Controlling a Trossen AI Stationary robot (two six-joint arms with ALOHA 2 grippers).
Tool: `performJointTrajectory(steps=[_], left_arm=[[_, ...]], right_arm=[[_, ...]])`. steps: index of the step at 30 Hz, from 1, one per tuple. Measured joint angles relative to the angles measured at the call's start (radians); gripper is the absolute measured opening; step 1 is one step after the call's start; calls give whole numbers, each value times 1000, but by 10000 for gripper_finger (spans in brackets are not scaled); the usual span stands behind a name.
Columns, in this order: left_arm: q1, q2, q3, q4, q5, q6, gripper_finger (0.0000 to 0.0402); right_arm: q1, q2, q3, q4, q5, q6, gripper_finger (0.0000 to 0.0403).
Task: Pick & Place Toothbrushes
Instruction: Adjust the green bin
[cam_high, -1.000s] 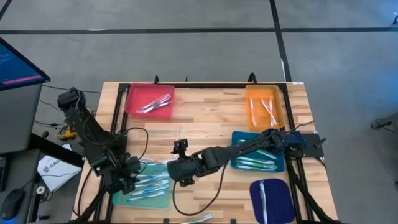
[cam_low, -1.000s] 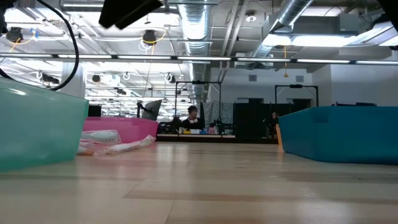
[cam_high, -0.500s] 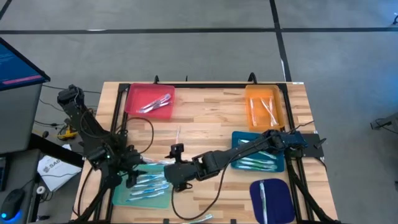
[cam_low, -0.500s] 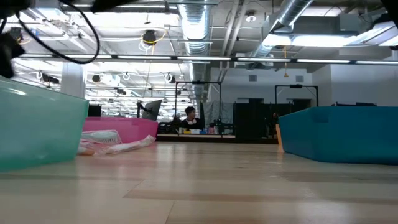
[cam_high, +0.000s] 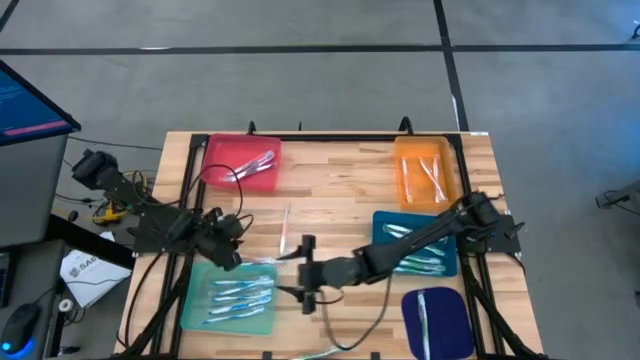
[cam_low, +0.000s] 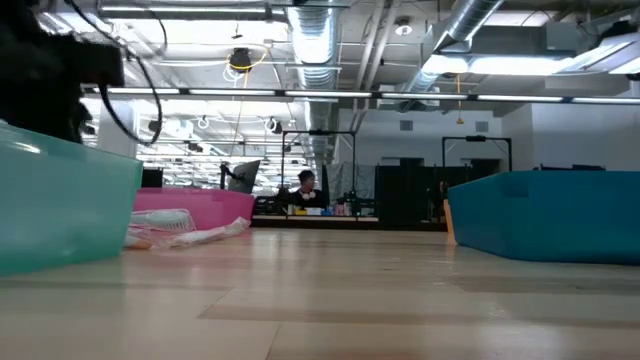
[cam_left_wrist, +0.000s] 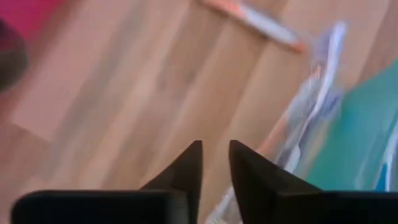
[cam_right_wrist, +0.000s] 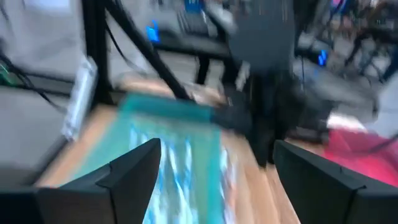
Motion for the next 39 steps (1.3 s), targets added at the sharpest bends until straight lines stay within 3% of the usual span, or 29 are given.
performJointTrajectory(steps=[3,6,11,17,26,39], left_arm=[[40,3,-36,86,102,43,32],[30,3,-44,159,134,63,5],[28,15,-43,173,219,60,4],[28,35,-44,176,202,63,1],[5,135,-45,182,289,33,1],[-135,165,-45,277,322,-76,1]], right_arm=[[16,-40,-80,129,-6,0,306],[26,-33,-94,128,-5,-8,306],[17,-28,-91,143,-5,6,306],[4,-25,-92,182,-4,3,306],[6,-25,-92,185,-5,-1,306],[12,-25,-92,176,-5,-1,306]])
